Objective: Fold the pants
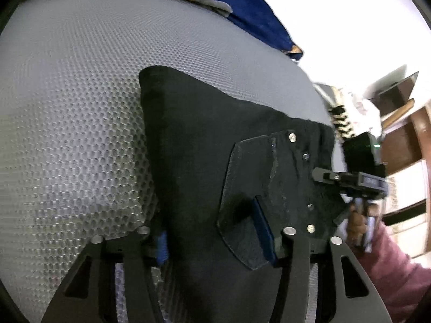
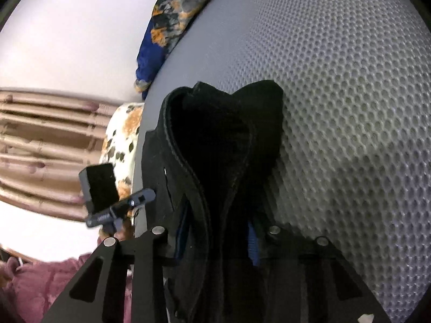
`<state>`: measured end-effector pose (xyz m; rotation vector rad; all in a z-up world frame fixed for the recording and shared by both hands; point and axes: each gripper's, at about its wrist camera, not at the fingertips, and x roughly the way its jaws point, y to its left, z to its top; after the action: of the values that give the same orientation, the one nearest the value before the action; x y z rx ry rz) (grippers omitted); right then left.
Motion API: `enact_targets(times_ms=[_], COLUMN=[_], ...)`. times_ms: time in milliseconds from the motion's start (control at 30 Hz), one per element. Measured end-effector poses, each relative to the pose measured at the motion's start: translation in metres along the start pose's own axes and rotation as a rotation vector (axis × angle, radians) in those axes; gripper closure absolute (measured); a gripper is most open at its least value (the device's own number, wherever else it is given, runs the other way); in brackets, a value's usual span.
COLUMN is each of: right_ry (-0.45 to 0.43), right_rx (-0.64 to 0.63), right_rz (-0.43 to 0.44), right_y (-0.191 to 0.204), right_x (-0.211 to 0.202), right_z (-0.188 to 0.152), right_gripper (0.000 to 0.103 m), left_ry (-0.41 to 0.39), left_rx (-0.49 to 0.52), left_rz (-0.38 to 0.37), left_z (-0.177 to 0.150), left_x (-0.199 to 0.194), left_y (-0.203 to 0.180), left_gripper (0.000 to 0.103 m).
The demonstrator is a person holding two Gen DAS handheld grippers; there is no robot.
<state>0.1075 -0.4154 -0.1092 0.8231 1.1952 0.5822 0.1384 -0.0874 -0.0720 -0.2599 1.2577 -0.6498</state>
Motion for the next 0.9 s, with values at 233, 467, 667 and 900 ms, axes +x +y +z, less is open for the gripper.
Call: enact_targets(times_ms=[233, 467, 667, 900], right_ry=[-0.086, -0.090, -0.081, -0.097], right_rx=[-0.026, -0.035, -0.057, -0.090], right_rz=[-0.112, -0.132, -0.118, -0.121], right_y=[0.039, 0.071, 0.090, 0.107], right_x=[-0.010, 0.005, 0.030, 0.059], right_z=[-0.013, -0.022, -0.006, 0.046], right_gripper=[0.076, 0.078, 0.078, 0.078], left_ry=[-0.044, -0.096, -0.148, -0.223], left_rx=[0.039, 0.071, 0.061, 0.071], left_rz=[0.048, 0.102, 0.138, 0.186], left_z=[-0.002, -0.008, 0.002, 0.046], left_x=[-0.015, -0.037, -0.061, -0.077], left_y=[-0.007, -0.004, 0.018, 0.044], left_gripper=[0.085, 0.088, 0.088, 0.088])
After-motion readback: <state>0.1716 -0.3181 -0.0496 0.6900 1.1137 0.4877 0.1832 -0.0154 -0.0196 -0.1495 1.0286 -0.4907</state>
